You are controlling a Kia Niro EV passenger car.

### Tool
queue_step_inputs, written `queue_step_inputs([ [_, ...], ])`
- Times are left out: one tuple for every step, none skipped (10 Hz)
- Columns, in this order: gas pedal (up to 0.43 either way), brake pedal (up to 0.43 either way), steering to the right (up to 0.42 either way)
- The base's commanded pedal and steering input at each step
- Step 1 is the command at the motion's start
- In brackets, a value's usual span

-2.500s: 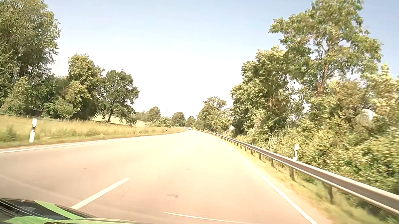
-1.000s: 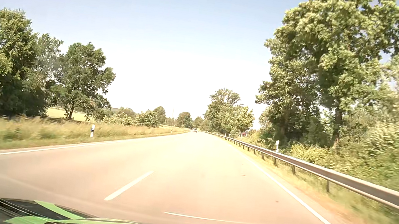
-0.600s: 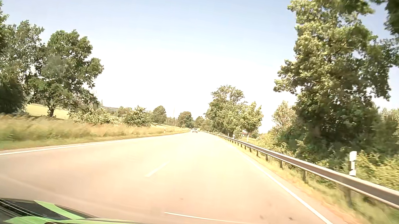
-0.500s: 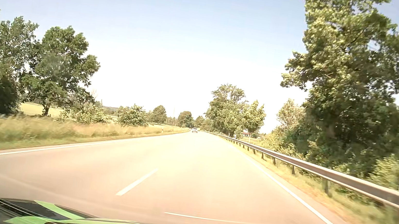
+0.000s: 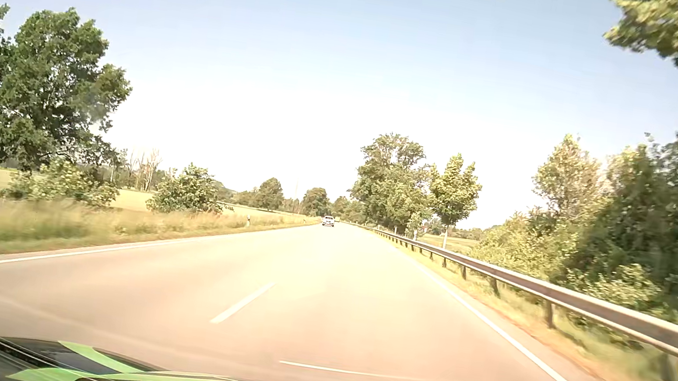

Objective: Follow the waypoints while adhering to traffic rules and regulations

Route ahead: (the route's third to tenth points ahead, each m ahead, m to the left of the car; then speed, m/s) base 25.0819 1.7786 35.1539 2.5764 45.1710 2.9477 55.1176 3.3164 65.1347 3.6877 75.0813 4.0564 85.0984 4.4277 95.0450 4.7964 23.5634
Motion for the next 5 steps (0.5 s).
queue_step_inputs([
  [0.209,0.000,-0.003],
  [0.209,0.000,-0.003],
  [0.189,0.000,-0.003],
  [0.189,0.000,-0.003],
  [0.177,0.000,-0.003],
])
